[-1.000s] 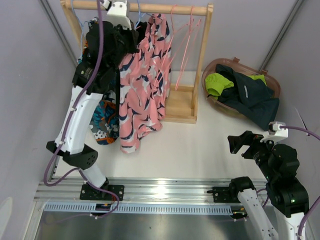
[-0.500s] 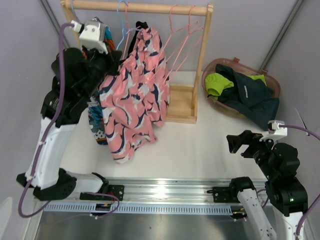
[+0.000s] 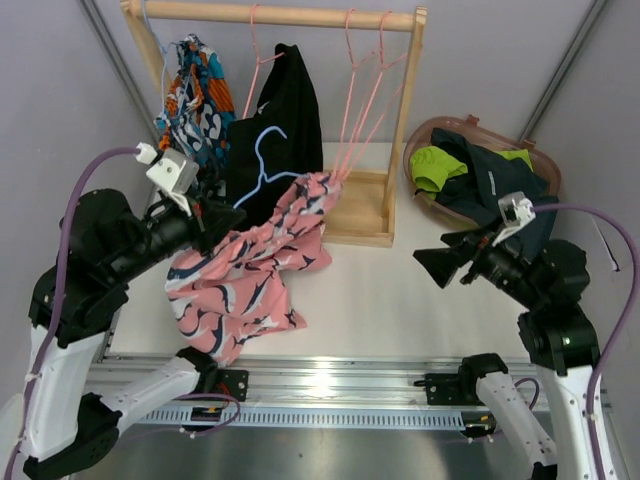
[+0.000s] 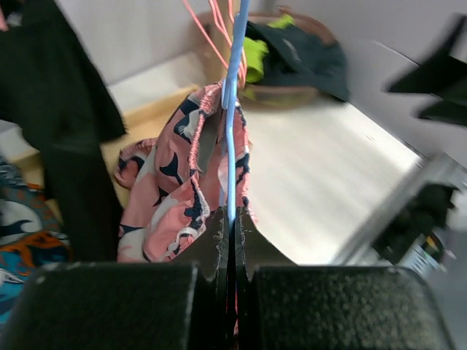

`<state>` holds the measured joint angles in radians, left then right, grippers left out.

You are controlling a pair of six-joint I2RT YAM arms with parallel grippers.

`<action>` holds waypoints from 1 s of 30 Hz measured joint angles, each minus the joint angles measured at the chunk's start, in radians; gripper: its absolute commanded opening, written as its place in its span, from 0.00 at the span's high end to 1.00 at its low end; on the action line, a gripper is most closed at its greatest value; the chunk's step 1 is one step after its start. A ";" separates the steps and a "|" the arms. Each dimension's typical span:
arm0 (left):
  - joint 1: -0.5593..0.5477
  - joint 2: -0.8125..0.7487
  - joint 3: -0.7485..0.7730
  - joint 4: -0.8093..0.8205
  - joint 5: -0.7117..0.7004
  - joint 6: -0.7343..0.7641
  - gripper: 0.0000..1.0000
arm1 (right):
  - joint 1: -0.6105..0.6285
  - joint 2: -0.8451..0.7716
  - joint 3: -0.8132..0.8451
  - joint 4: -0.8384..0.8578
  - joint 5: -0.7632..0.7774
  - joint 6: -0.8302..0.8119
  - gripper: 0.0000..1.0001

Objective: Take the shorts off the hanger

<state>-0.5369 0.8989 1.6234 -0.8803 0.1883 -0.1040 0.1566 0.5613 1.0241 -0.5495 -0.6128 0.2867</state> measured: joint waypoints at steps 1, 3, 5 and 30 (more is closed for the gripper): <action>-0.002 -0.013 0.000 -0.021 0.034 0.000 1.00 | 0.016 0.027 -0.001 0.014 0.006 -0.003 0.00; -0.022 -0.039 0.000 -0.054 0.086 -0.001 1.00 | 0.079 0.085 -0.001 0.040 0.027 -0.013 0.01; -0.040 -0.063 -0.002 -0.071 0.143 -0.001 1.00 | 0.166 0.134 0.000 0.051 0.089 -0.034 0.01; -0.049 -0.110 -0.013 -0.052 0.333 -0.053 1.00 | 0.645 0.271 -0.061 0.180 0.596 -0.123 1.00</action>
<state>-0.5861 0.7891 1.6100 -0.9325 0.5213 -0.1566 0.8021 0.8322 0.9627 -0.3695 -0.0166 0.1635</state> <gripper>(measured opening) 0.019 0.066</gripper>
